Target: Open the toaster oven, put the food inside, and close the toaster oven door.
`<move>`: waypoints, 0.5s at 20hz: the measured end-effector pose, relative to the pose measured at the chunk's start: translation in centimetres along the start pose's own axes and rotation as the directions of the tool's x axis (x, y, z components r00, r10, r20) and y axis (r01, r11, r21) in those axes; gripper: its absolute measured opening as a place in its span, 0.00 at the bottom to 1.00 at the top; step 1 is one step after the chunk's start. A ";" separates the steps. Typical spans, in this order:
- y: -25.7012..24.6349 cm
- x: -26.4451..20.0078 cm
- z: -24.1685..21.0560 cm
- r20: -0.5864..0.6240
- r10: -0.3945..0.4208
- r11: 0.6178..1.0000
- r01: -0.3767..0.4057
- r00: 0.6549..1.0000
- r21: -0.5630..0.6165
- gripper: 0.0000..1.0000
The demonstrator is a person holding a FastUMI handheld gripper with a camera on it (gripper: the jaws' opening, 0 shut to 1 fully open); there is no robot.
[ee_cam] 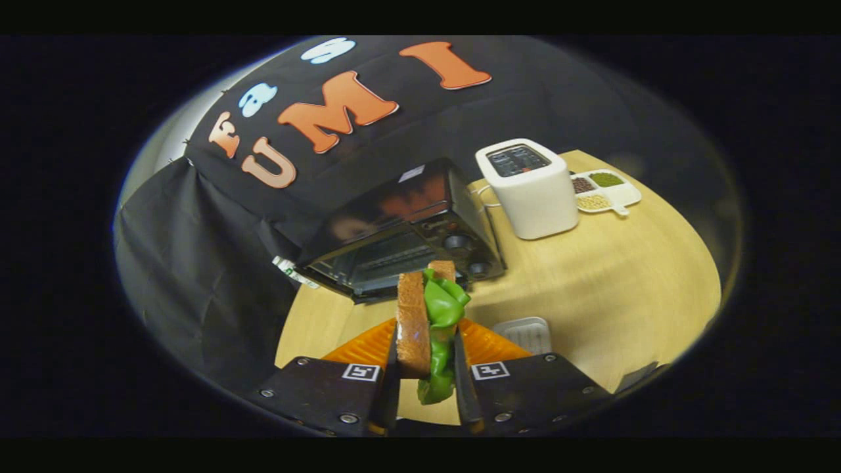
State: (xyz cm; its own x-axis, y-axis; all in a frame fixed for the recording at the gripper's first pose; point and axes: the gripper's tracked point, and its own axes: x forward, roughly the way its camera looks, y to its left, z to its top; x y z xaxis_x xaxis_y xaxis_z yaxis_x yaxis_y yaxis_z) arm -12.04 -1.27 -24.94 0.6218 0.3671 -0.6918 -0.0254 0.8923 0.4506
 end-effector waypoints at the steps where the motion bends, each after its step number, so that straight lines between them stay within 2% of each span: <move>1: 1.2 0.9 0.1 0.002 0.023 1.000 -0.023 1.000 0.003 0.36; 6: 5.8 5.6 0.7 0.053 0.107 0.993 -0.109 0.993 0.036 0.36; 10: 7.6 9.9 1.3 0.117 0.127 0.986 -0.138 0.985 0.093 0.36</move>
State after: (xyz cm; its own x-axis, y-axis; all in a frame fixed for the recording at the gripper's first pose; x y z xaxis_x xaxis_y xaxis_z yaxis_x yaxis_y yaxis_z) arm -5.03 8.77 -27.66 0.7005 0.4444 -0.5584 -0.0381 0.8046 0.5926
